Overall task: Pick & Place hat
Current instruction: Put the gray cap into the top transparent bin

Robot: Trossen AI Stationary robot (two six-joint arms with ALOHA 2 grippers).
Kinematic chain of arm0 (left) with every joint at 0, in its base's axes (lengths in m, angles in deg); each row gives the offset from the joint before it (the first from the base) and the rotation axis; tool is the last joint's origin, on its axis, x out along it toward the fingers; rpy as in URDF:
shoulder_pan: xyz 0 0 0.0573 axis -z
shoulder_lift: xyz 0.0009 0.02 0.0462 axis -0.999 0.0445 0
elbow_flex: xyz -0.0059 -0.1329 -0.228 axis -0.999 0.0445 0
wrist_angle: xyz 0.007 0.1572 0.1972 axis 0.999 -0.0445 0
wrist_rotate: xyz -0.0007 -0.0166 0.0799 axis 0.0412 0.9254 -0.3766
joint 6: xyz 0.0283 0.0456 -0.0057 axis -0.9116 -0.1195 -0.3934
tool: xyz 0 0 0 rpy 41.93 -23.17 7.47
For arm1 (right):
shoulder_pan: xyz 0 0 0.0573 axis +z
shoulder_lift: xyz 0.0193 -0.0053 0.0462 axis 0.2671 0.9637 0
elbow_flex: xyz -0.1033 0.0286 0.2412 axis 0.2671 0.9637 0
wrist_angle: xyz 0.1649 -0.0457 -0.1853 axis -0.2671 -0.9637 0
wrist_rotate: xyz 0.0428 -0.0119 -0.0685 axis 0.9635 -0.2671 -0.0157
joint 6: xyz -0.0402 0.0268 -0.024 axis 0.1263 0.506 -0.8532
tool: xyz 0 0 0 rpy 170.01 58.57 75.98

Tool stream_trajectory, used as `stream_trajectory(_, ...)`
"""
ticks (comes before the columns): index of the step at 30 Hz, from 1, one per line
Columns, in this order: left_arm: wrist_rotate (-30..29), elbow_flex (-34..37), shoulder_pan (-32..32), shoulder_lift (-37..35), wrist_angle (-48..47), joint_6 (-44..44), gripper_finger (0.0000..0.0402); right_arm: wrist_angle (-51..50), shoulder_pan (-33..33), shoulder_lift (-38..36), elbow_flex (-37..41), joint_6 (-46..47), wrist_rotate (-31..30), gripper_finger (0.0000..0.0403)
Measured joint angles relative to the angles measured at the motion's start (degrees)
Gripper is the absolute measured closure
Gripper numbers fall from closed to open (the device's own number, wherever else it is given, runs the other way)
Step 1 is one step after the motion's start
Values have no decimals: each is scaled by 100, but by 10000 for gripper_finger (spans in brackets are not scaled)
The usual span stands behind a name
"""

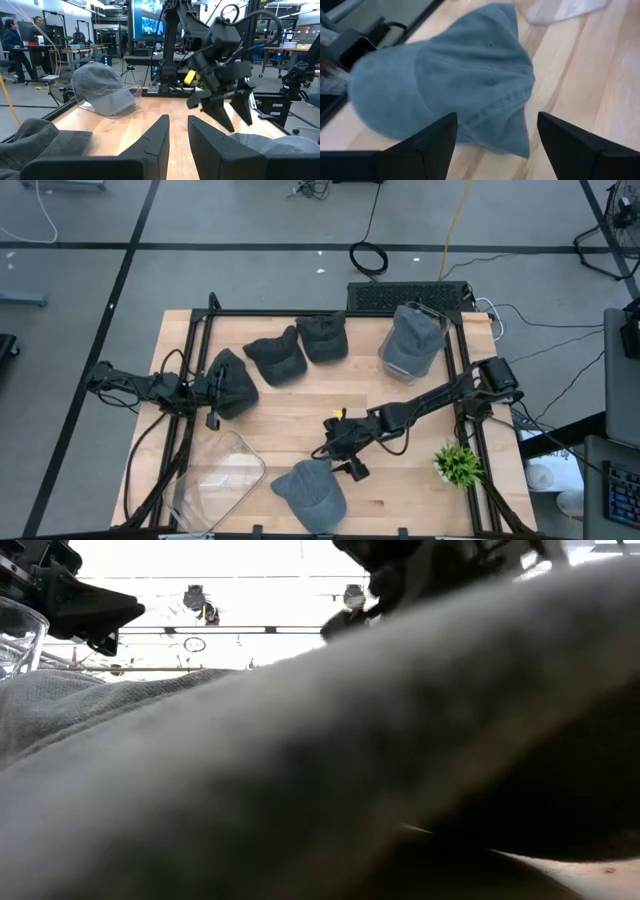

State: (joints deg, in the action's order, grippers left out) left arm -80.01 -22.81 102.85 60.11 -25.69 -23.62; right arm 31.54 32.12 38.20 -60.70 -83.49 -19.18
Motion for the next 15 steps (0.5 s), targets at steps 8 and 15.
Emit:
stream_trajectory(8,0,0,1,1,0,0,325,516,1,410,2,-7,30,140)
stream_trajectory(15,0,-1,0,1,0,0,325,502,0,510,4,-4,31,140)
